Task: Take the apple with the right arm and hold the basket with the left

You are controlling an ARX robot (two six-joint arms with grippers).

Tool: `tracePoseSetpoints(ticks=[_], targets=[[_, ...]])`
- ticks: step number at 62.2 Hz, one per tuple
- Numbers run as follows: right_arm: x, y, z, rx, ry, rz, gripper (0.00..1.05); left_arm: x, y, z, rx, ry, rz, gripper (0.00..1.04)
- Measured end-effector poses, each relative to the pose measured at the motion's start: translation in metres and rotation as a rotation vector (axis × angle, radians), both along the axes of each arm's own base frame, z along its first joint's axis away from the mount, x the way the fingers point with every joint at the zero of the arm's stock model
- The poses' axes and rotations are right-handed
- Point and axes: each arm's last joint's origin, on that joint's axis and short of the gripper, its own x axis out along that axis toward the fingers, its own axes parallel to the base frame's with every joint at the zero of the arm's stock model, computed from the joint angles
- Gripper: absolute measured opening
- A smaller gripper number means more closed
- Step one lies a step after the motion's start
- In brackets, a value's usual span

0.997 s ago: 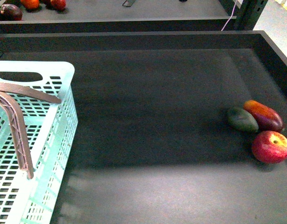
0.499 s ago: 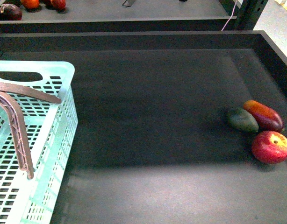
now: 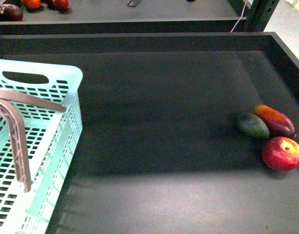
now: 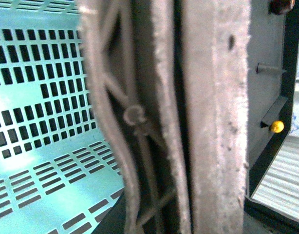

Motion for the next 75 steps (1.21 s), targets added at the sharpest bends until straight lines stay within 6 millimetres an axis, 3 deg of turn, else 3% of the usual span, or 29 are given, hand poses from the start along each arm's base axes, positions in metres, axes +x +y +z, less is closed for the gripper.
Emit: tracePoseSetpoints(ticks=[12,23,46,65,75], targets=[[0.000,0.000,0.000,0.000,0.000,0.000,0.96,-0.004,-0.017,0.014,0.018,0.005,-0.065,0.16],[0.000,0.000,0.000,0.000,0.000,0.000,0.96,-0.001,-0.047,0.051,0.018,-0.058,-0.175,0.16],[0.000,0.000,0.000,0.000,0.000,0.000,0.96,0.013,-0.141,0.123,0.008,-0.197,-0.449,0.16],[0.000,0.000,0.000,0.000,0.000,0.000,0.96,0.000,-0.220,0.143,0.028,-0.212,-0.765,0.16],[0.000,0.000,0.000,0.000,0.000,0.000,0.96,-0.016,-0.241,0.146,0.048,-0.212,-0.870,0.16]])
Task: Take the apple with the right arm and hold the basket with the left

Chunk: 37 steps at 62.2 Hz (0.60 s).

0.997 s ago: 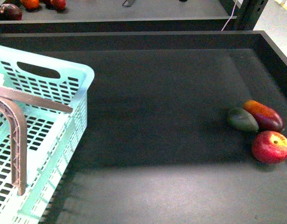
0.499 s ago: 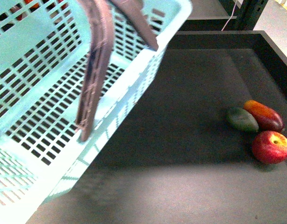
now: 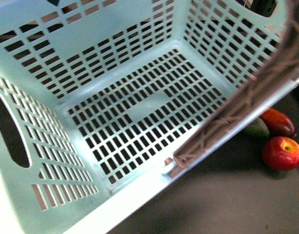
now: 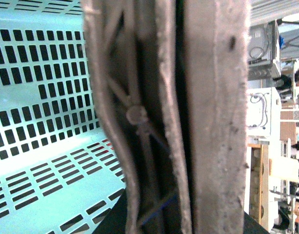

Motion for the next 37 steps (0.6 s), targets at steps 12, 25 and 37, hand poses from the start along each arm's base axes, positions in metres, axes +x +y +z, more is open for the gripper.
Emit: tracePoseSetpoints(ticks=[12,25,37], targets=[[0.0000,0.0000,0.0000,0.000,0.000,0.000,0.96,-0.0051,-0.0059,0.0000,0.011,-0.010,-0.028,0.16],[0.0000,0.0000,0.0000,0.000,0.000,0.000,0.96,-0.0040,-0.0045,0.0001,0.028,-0.025,-0.016,0.16],[0.0000,0.0000,0.0000,0.000,0.000,0.000,0.96,-0.0042,-0.0047,0.0001,0.024,-0.022,-0.023,0.16]])
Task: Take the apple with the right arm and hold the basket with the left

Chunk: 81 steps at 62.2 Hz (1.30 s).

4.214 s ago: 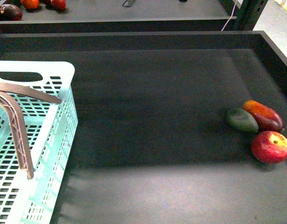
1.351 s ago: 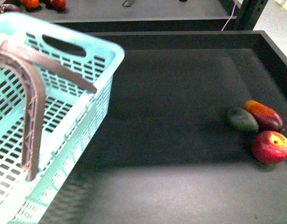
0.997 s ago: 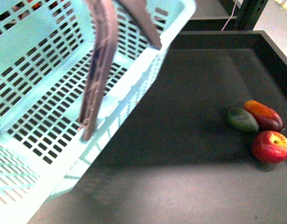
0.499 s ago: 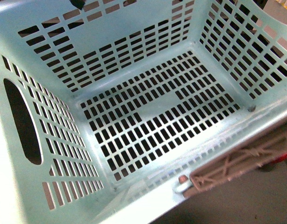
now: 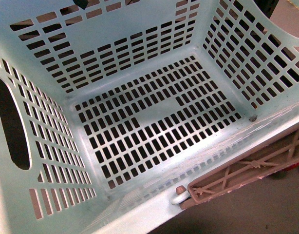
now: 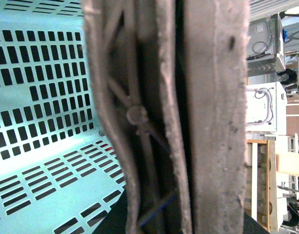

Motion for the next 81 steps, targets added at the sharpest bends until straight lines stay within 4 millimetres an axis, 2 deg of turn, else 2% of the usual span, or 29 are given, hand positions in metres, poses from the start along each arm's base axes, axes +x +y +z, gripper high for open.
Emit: tracePoseSetpoints(ticks=[14,17,19,23,34,44,49,54,62,74,81], targets=[[0.000,0.000,0.000,0.000,0.000,0.000,0.96,0.000,0.000,0.000,0.001,0.000,0.000,0.16],[0.001,-0.001,-0.001,0.094,0.198,-0.102,0.96,0.000,0.000,0.000,0.001,-0.001,0.000,0.16],[0.002,-0.006,0.000,0.180,0.425,-0.243,0.96,0.000,0.000,0.000,0.000,0.000,0.001,0.16],[0.002,-0.010,-0.006,0.284,0.578,-0.338,0.96,0.000,0.000,0.000,0.002,-0.001,-0.001,0.16],[0.007,-0.026,-0.008,0.414,0.599,-0.420,0.96,0.000,0.000,0.000,0.001,0.000,0.000,0.16],[0.026,-0.048,-0.016,0.348,0.643,-0.433,0.96,0.000,0.000,0.000,-0.001,0.002,-0.003,0.16],[0.044,-0.061,-0.029,0.258,0.691,-0.423,0.96,0.000,0.000,0.000,0.002,-0.001,0.000,0.16],[0.073,-0.074,-0.051,0.173,0.746,-0.390,0.96,0.000,0.000,0.000,0.002,0.000,0.000,0.16],[0.112,-0.081,-0.083,0.058,0.800,-0.342,0.96,0.000,0.000,0.000,0.001,0.000,0.000,0.16],[0.151,-0.069,-0.137,-0.060,0.922,-0.250,0.96,0.000,0.000,0.000,0.001,0.000,0.000,0.16],[0.167,-0.058,-0.160,-0.079,0.977,-0.195,0.96,0.000,0.000,0.000,0.002,-0.001,0.000,0.16]])
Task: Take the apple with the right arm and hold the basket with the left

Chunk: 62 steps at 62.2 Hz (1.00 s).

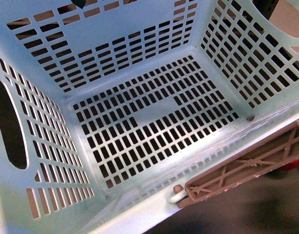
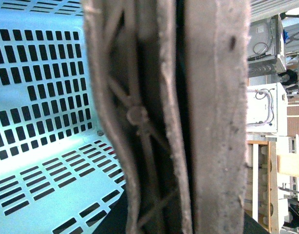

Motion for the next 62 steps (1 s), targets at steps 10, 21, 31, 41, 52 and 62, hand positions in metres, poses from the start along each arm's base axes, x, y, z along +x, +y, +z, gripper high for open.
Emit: tracePoseSetpoints(ticks=[10,21,31,41,52,62], targets=[[0.028,0.009,-0.025,0.002,0.054,0.042,0.96,0.000,0.000,0.000,0.000,0.000,0.000,0.16],[0.047,0.013,-0.032,-0.002,0.062,0.061,0.96,0.000,0.000,0.000,-0.001,0.001,-0.001,0.16],[0.064,0.018,-0.036,-0.005,0.064,0.075,0.96,0.000,0.000,0.000,-0.001,0.001,-0.001,0.16],[0.079,0.020,-0.040,0.002,0.065,0.077,0.96,0.000,0.000,0.000,0.000,0.000,0.000,0.16],[0.089,0.018,-0.048,-0.002,0.067,0.057,0.96,0.000,0.000,0.000,-0.001,0.001,-0.001,0.16],[0.088,0.020,-0.060,0.003,0.094,0.049,0.96,0.000,0.000,0.000,0.000,0.000,0.000,0.16]])
